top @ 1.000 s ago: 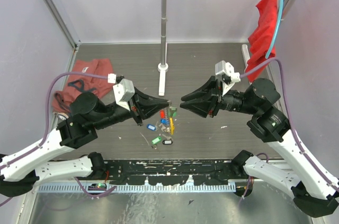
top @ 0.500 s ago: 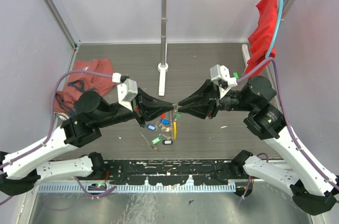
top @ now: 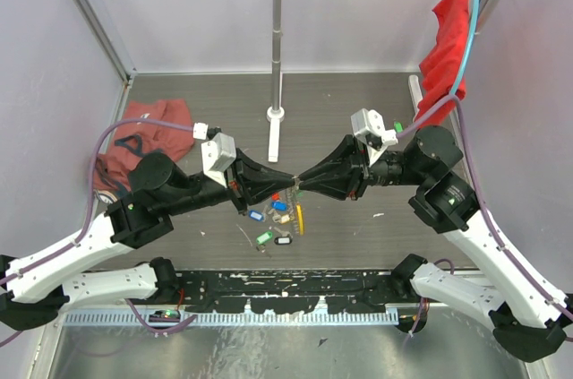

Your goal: Put the keys on the keyring

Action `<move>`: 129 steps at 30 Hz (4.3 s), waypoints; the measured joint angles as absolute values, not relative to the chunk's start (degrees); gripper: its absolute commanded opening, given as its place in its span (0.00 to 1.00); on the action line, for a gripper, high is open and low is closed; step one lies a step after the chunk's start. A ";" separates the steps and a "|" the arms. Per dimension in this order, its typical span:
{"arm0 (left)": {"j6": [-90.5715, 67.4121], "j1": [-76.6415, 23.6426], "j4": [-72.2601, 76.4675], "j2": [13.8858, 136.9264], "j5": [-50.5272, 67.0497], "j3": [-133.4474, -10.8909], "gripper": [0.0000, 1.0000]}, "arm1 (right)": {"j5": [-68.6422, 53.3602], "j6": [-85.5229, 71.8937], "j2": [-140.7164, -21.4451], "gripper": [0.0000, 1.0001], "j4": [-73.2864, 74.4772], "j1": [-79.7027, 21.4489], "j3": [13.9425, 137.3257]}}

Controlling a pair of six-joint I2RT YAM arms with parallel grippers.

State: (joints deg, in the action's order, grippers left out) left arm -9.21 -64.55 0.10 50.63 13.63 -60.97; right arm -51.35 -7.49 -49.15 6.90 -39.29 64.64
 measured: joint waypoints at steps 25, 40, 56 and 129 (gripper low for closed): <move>-8.16 -64.55 -1.50 50.76 14.50 -61.67 0.33 | -52.14 -3.79 -51.07 0.01 14.55 -39.31 68.38; -2.48 -64.55 -17.45 50.11 11.88 -68.79 0.59 | -40.97 9.43 -58.46 0.01 44.05 -43.22 86.87; -0.05 -64.55 -20.84 51.13 14.50 -68.82 0.54 | -19.07 12.12 -66.30 0.01 55.99 -62.24 94.72; 0.34 -64.55 -18.17 47.77 12.93 -65.95 0.00 | -7.11 -6.42 -47.81 0.40 24.82 -63.33 71.70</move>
State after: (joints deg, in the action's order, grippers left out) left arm 0.34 -64.55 -18.17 47.77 12.93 -65.95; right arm -7.11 -6.42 -47.81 24.82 -63.33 71.70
